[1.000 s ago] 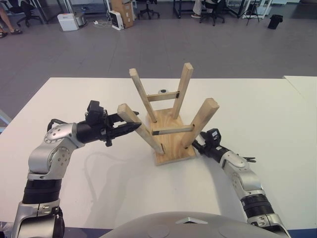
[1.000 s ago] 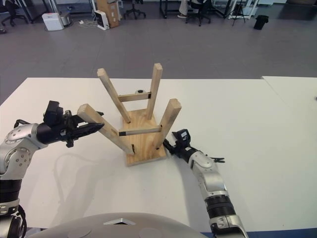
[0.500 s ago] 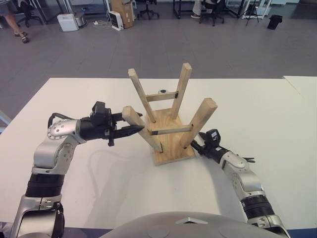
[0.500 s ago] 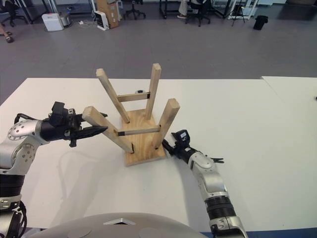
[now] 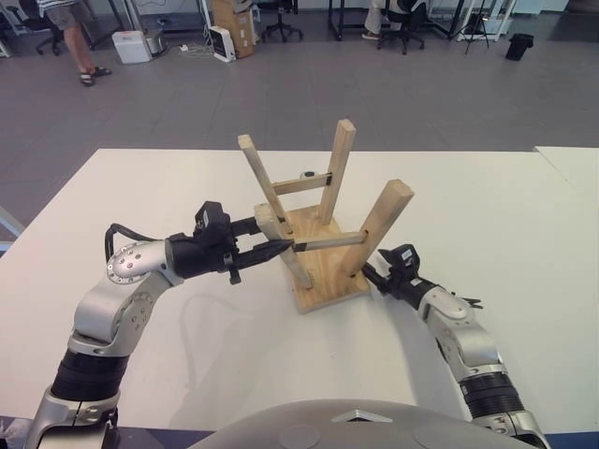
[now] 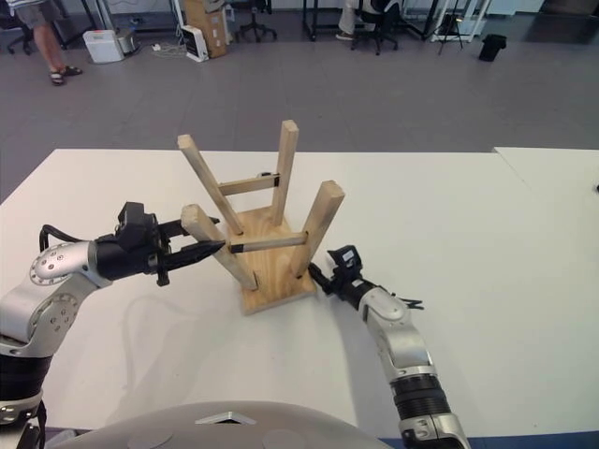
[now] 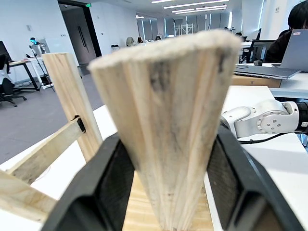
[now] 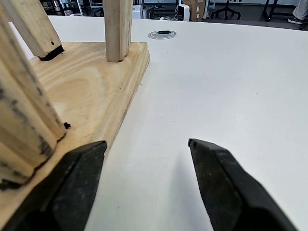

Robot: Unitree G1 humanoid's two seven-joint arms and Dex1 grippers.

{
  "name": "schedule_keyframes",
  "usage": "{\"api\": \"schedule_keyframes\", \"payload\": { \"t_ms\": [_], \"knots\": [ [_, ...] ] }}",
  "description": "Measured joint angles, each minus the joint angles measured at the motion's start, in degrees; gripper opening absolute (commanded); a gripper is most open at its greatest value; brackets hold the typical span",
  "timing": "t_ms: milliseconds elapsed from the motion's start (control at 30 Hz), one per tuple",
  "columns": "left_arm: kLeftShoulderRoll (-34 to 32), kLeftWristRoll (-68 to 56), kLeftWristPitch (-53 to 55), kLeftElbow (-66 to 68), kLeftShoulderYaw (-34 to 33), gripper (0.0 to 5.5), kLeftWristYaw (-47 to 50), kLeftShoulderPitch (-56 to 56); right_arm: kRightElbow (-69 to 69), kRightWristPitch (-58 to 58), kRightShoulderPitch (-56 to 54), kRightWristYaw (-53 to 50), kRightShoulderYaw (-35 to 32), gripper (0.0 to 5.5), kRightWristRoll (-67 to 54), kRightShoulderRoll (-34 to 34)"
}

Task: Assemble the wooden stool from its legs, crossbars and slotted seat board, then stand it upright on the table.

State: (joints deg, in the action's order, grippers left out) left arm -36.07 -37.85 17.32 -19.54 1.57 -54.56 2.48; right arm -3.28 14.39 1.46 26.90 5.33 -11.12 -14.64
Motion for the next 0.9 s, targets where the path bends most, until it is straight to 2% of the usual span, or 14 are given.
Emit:
{"api": "schedule_keyframes", "payload": {
  "t_ms": [100, 167, 267, 367, 433, 533, 600, 667, 733, 800, 900],
  "knots": [
    [1.07, 0.03, -2.28, 0.08, 1.87, 2.03, 3.21, -0.53, 4.63, 3.24, -0.30, 0.63, -2.74, 3.20, -2.47, -1.24],
    [1.18, 0.04, -3.51, 0.29, 2.73, 2.03, 4.10, -0.60, 9.16, 7.20, -3.26, 0.28, -7.74, 3.20, -5.17, -4.88],
    [1.17, 0.05, -5.71, 0.43, 3.98, 2.03, 5.23, -1.17, 16.68, 13.32, -14.91, -2.21, -16.57, 3.20, -7.85, -12.36],
    [1.17, 0.05, -7.05, 0.51, 5.00, 2.03, 6.11, -1.32, 23.84, 17.60, -26.54, -5.01, -19.41, 3.20, -10.04, -15.33],
    [1.15, 0.05, -7.79, 0.71, 5.29, 2.03, 6.21, -1.45, 28.46, 20.92, -32.31, -6.63, -18.51, 3.20, -12.08, -15.02],
    [1.15, 0.04, -8.60, 1.03, 5.66, 2.03, 6.28, -1.49, 35.53, 24.39, -37.02, -8.58, -9.99, 3.20, -13.32, -11.18],
    [1.15, 0.00, -9.42, 1.42, 6.04, 2.03, 6.26, -1.45, 37.57, 23.67, -34.49, -8.53, 1.90, 3.20, -7.33, -11.06],
    [1.15, -0.01, -9.76, 1.59, 6.23, 2.03, 6.26, -1.41, 36.50, 21.35, -27.36, -8.10, 14.62, 3.20, 0.68, -12.75],
    [1.14, 0.00, -9.86, 1.66, 6.34, 2.03, 6.22, -1.40, 32.47, 18.86, -20.91, -7.61, 24.69, 3.20, 7.31, -15.79],
    [1.09, -0.01, -10.12, 1.79, 6.55, 2.03, 6.24, -1.41, 32.25, 13.77, -19.38, -8.43, 27.54, 3.20, 13.97, -16.95],
    [1.09, -0.01, -10.12, 1.84, 6.63, 2.03, 6.26, -1.29, 32.13, 12.22, -19.14, -8.46, 27.77, 3.20, 16.15, -16.96]
  ]
}}
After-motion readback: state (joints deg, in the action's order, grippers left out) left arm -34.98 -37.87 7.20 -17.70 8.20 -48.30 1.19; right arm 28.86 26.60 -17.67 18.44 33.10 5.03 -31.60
